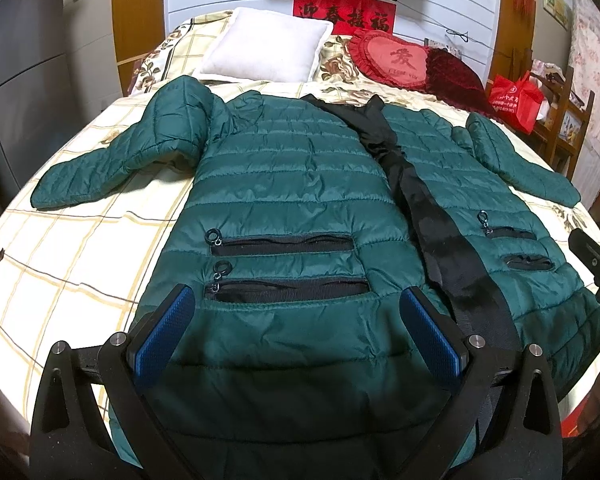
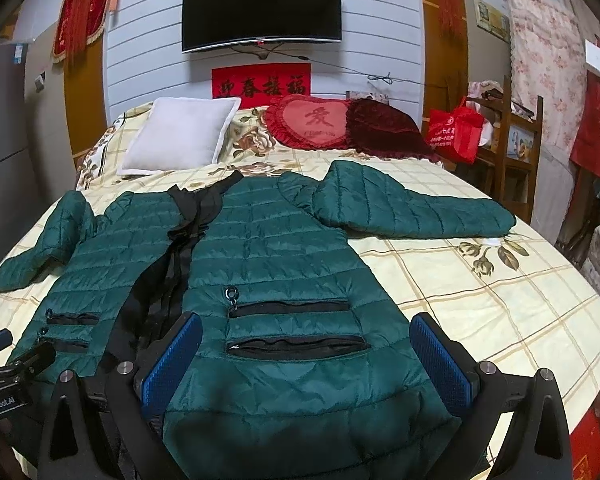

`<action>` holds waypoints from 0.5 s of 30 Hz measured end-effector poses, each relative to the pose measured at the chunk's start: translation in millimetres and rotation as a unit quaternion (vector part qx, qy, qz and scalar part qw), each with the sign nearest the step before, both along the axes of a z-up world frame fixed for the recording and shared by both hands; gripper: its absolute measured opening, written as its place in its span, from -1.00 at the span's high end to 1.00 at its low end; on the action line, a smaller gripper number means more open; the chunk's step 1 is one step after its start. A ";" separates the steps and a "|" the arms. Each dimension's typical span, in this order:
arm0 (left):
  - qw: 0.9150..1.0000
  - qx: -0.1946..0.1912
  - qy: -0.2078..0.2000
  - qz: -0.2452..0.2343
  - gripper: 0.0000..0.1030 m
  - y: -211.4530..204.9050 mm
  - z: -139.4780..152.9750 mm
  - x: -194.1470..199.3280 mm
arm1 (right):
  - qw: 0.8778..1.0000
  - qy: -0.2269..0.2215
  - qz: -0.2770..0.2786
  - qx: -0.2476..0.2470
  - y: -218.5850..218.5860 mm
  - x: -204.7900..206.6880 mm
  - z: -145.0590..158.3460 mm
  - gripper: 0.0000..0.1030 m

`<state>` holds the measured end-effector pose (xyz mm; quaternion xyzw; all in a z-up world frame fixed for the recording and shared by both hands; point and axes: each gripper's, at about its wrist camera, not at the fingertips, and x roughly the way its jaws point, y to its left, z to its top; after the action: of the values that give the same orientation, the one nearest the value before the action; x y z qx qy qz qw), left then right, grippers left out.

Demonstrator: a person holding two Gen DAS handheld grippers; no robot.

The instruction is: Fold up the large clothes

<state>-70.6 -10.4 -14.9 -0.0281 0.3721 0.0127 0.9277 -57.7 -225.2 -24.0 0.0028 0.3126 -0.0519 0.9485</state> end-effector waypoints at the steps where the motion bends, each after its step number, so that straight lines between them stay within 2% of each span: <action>1: 1.000 0.000 0.000 0.000 -0.99 0.1 0.0 0.1 | 1.000 -0.001 0.001 -0.002 0.3 -0.7 0.4 -1.00; 15: 1.000 0.000 0.000 -0.001 -0.99 -0.5 -2.6 -0.2 | 1.000 0.002 0.002 0.006 1.1 2.0 -1.0 -1.00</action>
<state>-70.8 -11.0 -17.6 -0.0272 0.3724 0.0118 0.9276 -55.7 -224.1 -25.0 0.0079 0.3148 -0.0484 0.9479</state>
